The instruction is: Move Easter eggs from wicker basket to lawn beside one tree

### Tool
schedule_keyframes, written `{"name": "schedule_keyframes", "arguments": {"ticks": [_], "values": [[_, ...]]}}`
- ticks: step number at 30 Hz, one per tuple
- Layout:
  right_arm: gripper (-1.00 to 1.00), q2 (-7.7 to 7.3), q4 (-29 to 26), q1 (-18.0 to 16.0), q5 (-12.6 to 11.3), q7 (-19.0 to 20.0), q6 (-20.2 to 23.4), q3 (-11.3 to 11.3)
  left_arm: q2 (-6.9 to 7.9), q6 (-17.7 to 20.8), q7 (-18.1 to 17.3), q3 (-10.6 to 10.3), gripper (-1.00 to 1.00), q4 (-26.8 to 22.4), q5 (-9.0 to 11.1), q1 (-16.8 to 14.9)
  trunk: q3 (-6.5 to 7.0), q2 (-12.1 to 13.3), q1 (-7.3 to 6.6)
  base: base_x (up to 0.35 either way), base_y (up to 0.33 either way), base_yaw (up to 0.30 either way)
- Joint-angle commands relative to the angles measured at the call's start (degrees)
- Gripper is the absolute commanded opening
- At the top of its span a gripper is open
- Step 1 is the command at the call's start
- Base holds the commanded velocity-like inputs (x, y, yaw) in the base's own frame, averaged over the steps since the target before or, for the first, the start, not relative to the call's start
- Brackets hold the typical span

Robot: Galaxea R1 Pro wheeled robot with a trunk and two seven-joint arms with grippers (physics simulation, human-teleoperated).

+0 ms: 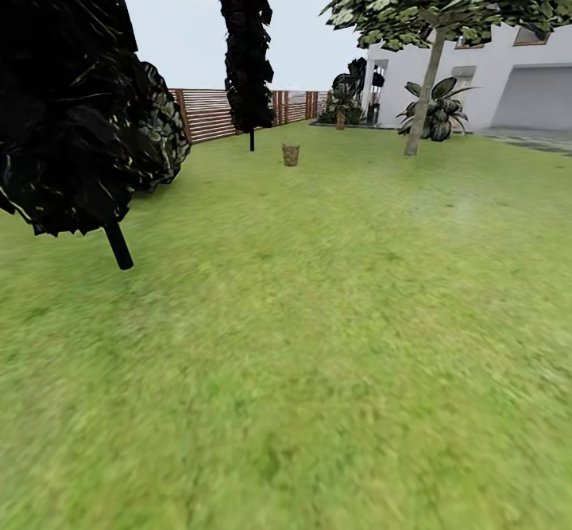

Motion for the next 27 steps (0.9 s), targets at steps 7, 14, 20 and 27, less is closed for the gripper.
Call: {"name": "schedule_keyframes", "arguments": {"ticks": [7, 14, 20, 27], "values": [[1.0, 0.03, -0.04, 0.01, -0.01, 0.06, -0.04, -0.04, 0.0, -0.18, -0.01, -0.04, 1.0, 0.05, 0.01, -0.03, -0.04, -0.02, 0.04, 0.341, 0.0, 0.0], [1.0, 0.02, -0.04, 0.01, -0.01, 0.06, -0.04, -0.04, -0.01, -0.18, -0.01, -0.04, 1.0, 0.05, 0.0, -0.03, -0.04, -0.02, 0.04, 0.341, 0.0, 0.0], [1.0, 0.03, -0.04, 0.01, -0.02, 0.06, -0.05, -0.04, -0.02, -0.19, -0.01, -0.04, 1.0, 0.05, -0.04, -0.03, -0.04, -0.02, 0.04, 0.341, 0.0, 0.0], [1.0, 0.04, -0.04, 0.01, -0.02, 0.06, -0.06, -0.04, -0.02, -0.16, 0.01, -0.05, 1.0, 0.05, -0.03, -0.03, -0.04, -0.02, 0.04, 0.341, 0.0, 0.0]]}}
